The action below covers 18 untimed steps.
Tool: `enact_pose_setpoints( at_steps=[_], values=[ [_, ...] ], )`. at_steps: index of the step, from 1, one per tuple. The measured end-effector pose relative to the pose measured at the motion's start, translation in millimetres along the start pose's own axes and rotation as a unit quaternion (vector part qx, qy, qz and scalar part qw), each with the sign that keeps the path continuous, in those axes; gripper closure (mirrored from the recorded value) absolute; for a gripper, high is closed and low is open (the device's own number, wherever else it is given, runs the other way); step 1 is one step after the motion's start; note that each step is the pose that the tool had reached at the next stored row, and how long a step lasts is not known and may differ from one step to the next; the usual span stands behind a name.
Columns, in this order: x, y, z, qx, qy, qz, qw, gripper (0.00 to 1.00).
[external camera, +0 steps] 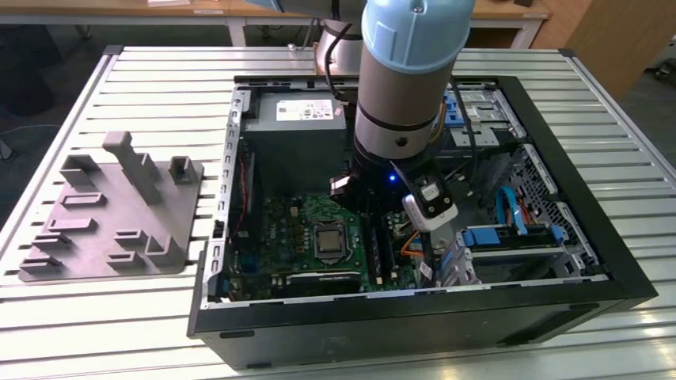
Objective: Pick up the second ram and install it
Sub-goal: 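Insert the second ram into the second slot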
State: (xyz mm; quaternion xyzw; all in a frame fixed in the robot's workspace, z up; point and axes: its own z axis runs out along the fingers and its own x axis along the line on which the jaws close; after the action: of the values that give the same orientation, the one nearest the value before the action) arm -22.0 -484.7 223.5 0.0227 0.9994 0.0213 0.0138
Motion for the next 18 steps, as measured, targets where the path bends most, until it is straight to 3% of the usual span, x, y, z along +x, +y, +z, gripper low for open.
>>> enact_pose_setpoints(
  at_steps=[18],
  values=[
    [0.1,0.1,-1.2,-0.0007,-0.0007,0.000,1.0000,0.89]
  ],
)
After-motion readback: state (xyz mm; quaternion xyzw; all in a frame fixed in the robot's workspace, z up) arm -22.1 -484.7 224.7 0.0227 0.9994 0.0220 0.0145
